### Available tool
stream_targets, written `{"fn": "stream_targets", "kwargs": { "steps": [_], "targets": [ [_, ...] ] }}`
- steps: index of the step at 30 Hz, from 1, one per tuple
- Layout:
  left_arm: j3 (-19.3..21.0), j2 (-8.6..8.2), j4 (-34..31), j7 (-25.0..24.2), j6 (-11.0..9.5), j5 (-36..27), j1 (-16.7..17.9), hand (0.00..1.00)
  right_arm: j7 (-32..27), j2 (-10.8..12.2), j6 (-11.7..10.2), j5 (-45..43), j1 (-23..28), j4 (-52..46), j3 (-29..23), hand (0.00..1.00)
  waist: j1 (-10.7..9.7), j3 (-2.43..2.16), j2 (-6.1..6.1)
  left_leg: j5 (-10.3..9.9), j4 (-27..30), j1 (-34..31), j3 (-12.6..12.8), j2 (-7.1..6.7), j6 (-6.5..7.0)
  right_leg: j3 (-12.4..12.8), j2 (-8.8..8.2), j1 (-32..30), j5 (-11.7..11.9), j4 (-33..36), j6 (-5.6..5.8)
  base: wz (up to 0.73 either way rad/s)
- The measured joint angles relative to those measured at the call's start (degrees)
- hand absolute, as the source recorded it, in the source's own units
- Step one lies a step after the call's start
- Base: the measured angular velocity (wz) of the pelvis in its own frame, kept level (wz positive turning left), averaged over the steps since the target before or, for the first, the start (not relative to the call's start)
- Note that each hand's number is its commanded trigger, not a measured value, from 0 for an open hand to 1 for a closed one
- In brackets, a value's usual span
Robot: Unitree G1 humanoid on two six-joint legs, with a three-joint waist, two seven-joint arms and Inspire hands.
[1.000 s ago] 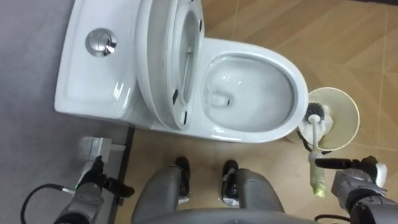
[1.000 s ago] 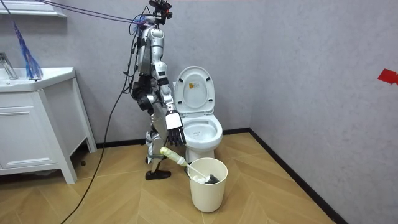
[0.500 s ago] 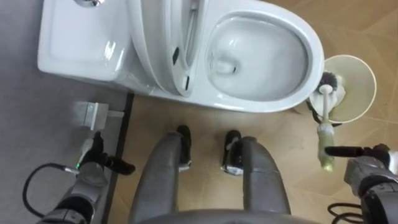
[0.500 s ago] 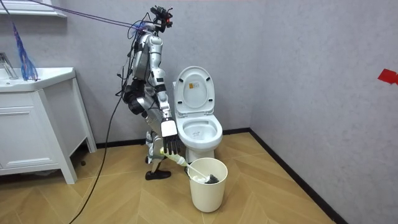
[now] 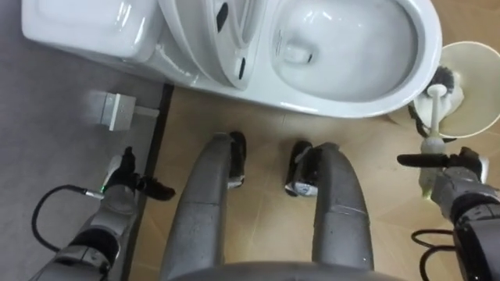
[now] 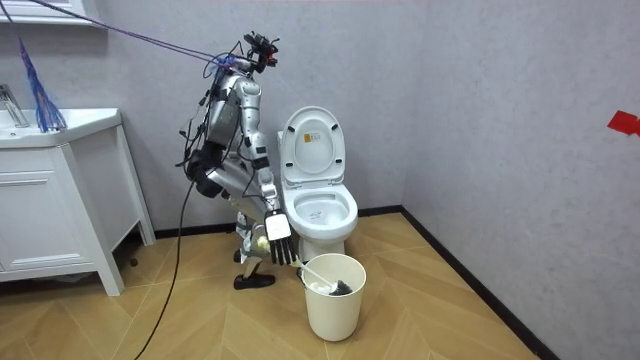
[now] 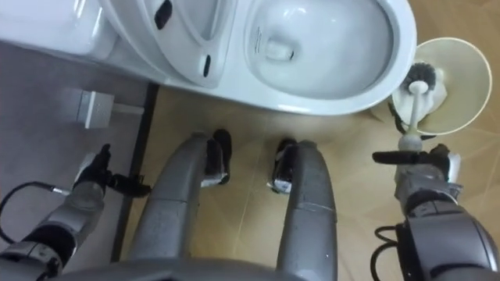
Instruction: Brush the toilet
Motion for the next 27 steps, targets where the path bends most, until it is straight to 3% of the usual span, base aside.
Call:
{"fn": "stream_targets", "kwargs": {
  "steps": [5, 17, 18, 20, 27],
  "targets": [
    [-1.8, 0.01, -1.3, 0.0, 0.1, -0.1, 0.1, 0.0, 1.1, -0.2, 0.0, 0.7, -0.1, -2.3, 0.0, 0.0, 0.1, -0.02, 0.14, -0.1, 1.3, -3.5, 0.2, -0.03, 0.0, 0.6, 0.27, -3.7, 0.0, 1.6, -0.12, -0.02],
    [-1.8, 0.24, -2.5, 0.0, 0.1, -1.2, 0.1, 0.0, 4.1, -1.2, -1.1, 8.3, -0.3, -0.8, 2.1, 0.0, 0.5, 0.0, 0.12, -1.0, 3.3, -6.6, 0.5, -0.04, -0.18, 0.8, 0.0, -7.1, -0.9, 3.8, -0.56, 0.0],
    [-1.8, 0.25, -2.5, 0.0, 0.1, -1.2, 0.1, 0.0, 4.4, -1.3, -1.1, 8.8, -0.2, -0.4, 2.3, 0.11, 0.6, 0.0, 0.12, -1.1, 3.5, -6.7, 0.5, -0.04, -0.19, 0.8, 0.0, -7.2, -1.0, 4.0, -0.58, 0.0],
    [-1.8, 0.25, -2.5, -0.1, 0.2, -1.5, 0.1, 0.0, 5.0, -1.4, -1.0, 9.7, 0.0, 1.4, 2.7, 1.0, 1.2, 0.0, 0.12, -1.9, 4.5, -7.0, 0.5, -0.04, -0.22, 0.8, -0.04, -7.5, -1.7, 5.1, -0.57, 0.0],
    [-1.8, 0.48, -2.4, -1.3, 0.4, -2.6, 0.1, 0.0, 8.1, -2.0, -0.3, 11.0, 0.3, 3.1, 6.2, 1.0, 1.2, 0.07, 0.75, -2.6, 6.6, -8.0, 0.5, -0.35, -0.08, 0.5, -0.99, -8.3, -3.2, 7.5, -0.75, 0.04]
  ]
}}
